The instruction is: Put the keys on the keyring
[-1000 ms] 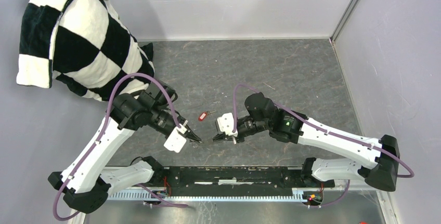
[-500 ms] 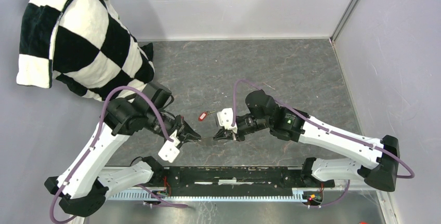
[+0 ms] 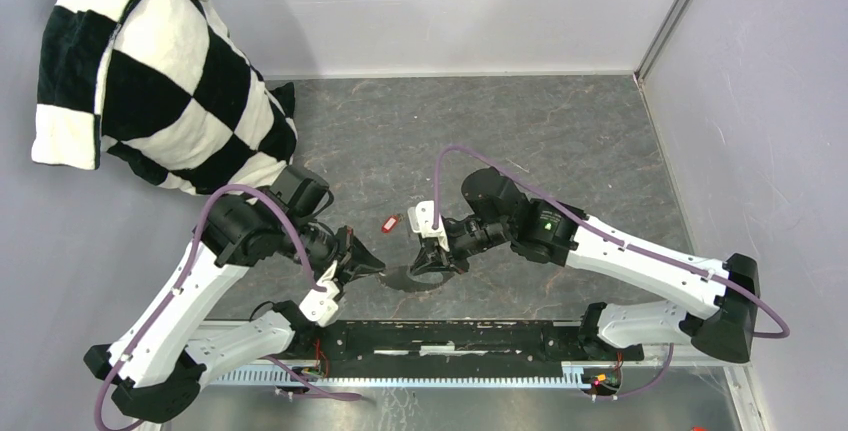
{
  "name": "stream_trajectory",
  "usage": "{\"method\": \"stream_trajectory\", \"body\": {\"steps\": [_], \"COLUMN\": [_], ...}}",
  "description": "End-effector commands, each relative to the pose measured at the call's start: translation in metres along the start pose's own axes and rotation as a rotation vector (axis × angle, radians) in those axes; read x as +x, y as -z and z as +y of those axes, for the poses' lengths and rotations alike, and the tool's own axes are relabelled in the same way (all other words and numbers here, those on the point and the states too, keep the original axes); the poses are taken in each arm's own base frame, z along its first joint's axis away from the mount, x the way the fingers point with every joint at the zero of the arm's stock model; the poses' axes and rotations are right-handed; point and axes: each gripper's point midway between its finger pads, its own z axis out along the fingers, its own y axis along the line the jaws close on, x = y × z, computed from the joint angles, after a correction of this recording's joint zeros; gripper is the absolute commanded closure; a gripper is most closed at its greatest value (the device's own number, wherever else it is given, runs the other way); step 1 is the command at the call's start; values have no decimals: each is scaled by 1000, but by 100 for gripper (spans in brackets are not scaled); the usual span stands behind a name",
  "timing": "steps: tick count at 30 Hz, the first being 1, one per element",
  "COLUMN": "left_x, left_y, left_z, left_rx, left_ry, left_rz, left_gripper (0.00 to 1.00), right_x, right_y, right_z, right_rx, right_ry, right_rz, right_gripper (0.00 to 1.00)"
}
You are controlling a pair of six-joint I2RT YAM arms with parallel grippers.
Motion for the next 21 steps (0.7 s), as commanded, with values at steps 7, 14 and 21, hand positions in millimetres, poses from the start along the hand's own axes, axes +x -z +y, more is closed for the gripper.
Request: {"method": "stream_trajectory", "body": {"steps": [7, 14, 21], "left_x": [15, 9, -14], "left_y": [1, 0, 2], "left_z": [-1, 6, 16], "left_rx": [-4, -42, -49], "left_ry": [-65, -39, 136], "left_rz": [75, 40, -67], "left_gripper": [98, 98, 98], "right_x": [-32, -36, -34], "right_y": [14, 13, 13], "right_z": [35, 40, 21], "right_rx": [-136, -167, -80], "right_ry": [-27, -43, -48], "right_rz": [-92, -118, -113], "right_gripper": [100, 99, 100]}}
